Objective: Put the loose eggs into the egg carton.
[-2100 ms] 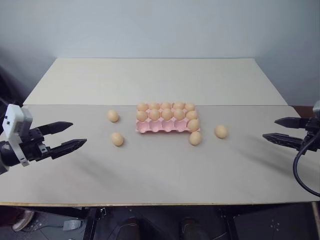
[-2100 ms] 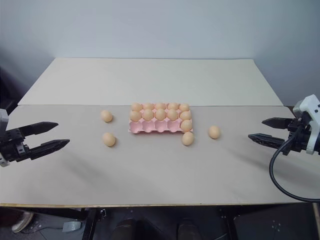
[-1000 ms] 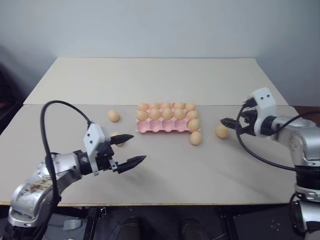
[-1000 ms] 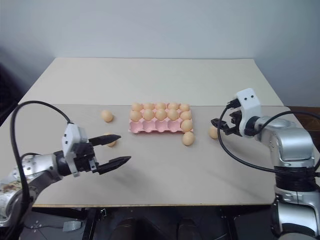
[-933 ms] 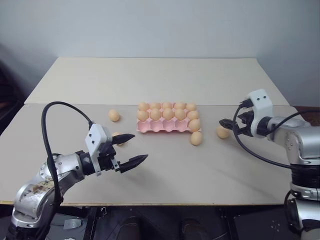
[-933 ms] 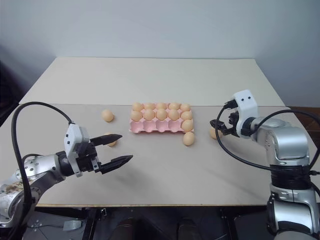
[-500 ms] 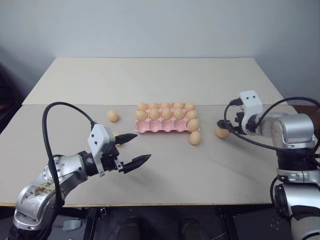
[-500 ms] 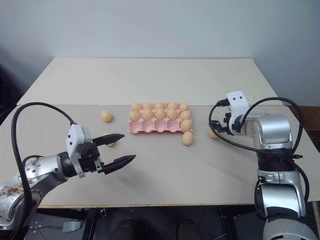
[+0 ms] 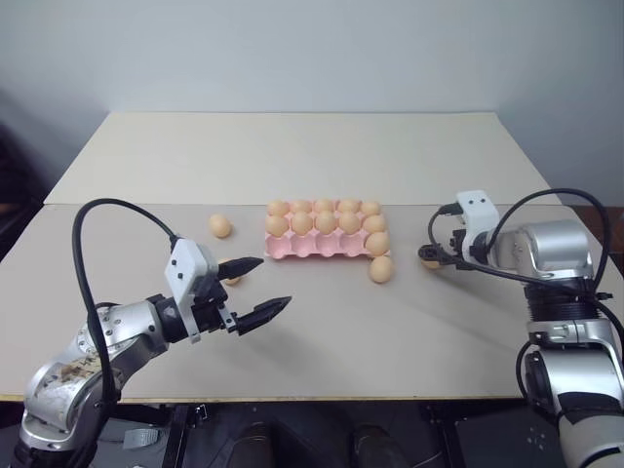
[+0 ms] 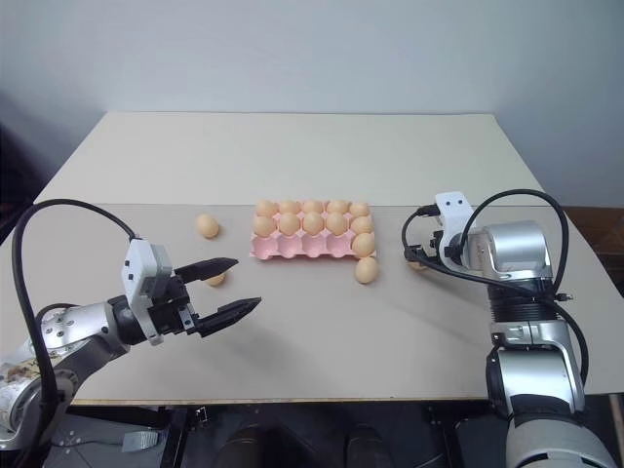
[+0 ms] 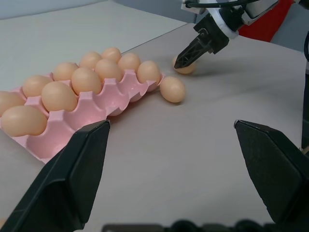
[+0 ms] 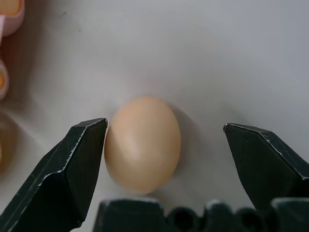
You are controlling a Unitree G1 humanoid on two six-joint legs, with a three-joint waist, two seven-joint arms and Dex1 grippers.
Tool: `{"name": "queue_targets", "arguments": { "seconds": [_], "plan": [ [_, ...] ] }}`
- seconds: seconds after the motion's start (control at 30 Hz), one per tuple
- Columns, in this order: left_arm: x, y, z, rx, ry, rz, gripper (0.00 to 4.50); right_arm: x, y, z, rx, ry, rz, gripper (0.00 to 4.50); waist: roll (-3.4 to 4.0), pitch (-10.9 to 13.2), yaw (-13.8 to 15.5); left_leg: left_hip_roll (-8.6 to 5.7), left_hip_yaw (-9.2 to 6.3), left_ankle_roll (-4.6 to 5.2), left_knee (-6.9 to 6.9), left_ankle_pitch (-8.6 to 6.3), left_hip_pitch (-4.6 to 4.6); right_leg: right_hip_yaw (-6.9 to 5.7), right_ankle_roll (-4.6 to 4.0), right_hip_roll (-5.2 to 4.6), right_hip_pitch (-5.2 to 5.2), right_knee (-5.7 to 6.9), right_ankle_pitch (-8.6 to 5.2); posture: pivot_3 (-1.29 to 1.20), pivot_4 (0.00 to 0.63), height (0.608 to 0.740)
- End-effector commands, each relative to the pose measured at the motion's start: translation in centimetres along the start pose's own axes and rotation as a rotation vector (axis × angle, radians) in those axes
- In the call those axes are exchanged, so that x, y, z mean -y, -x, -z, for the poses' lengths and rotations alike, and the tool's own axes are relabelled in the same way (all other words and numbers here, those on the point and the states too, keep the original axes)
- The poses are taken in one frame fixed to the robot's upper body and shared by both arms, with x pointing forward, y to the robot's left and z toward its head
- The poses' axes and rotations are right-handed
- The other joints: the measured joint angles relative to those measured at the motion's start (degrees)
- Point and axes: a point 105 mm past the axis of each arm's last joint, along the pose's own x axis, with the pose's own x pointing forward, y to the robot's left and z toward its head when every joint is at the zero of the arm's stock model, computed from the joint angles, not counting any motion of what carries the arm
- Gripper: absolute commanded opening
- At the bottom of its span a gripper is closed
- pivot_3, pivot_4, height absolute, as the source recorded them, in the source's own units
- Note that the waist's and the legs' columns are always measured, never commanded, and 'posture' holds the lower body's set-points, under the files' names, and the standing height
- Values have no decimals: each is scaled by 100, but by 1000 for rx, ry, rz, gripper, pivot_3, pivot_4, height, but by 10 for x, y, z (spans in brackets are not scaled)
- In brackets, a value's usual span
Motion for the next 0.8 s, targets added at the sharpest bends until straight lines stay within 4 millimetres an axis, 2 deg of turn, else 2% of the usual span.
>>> {"name": "queue_targets", "arguments": {
  "seconds": [0.03, 0.17, 0.23, 0.3, 0.37, 0.47, 0.53, 0.7, 0.8],
  "plan": [
    [3, 2, -10, 17, -45, 0, 4500, 1, 3, -15, 55, 35, 18, 3342, 0, 0, 1, 0, 0, 0, 0, 0, 0, 0, 0, 0, 0, 0, 0, 0, 150, 740],
    [3, 3, -11, 17, -47, -1, 4500, 0, 0, -14, 57, 54, 18, 1916, 0, 0, 1, 0, 1, 0, 0, 0, -1, -1, 0, -1, 0, -1, 0, 0, 150, 740],
    [3, 4, -11, 19, -46, 0, 4500, 1, 1, -15, 65, 58, 22, 1647, 0, 0, 1, 0, 0, 0, 0, 0, -1, -1, 0, 0, 0, -1, 0, 0, 150, 740],
    [4, 4, -11, 17, -47, 0, 4500, 1, 6, -19, 83, 89, 32, 1599, 0, 0, 1, 0, 0, 0, 0, 0, 0, -1, 0, 0, 0, -1, 0, 0, 150, 740],
    [2, 6, -8, 7, -48, -8, 4500, -6, 18, -30, 130, 147, 23, 1569, 2, 1, 0, 0, 0, 0, 0, 0, -1, 0, 0, 0, -1, -1, 0, 0, 150, 740],
    [0, 10, -2, -2, -27, -42, 4500, -37, 44, -55, 260, 247, -65, 1517, 4, 2, -17, 2, 1, 0, -1, 0, -19, 2, 0, 0, -25, 4, 0, 0, 150, 740],
    [-2, 12, 3, -5, -9, -70, 4500, -59, 51, -62, 320, 302, -110, 1496, 4, 2, -26, 5, 2, 0, -2, 0, -29, 5, 0, 3, -41, 8, 0, 0, 150, 740],
    [-3, 11, 10, 2, 16, -120, 4500, -112, 46, -69, 418, 328, -227, 1452, 4, 2, -17, 6, 2, -2, 0, 1, -23, 2, -1, 2, -32, 8, 1, 0, 150, 740],
    [-5, 9, 10, 16, 15, -151, 4500, -122, 36, -70, 423, 276, -240, 1423, 4, 2, 2, 6, 1, -3, 0, 2, -26, 0, -2, 2, -35, 11, 1, 0, 150, 740]
  ]
}}
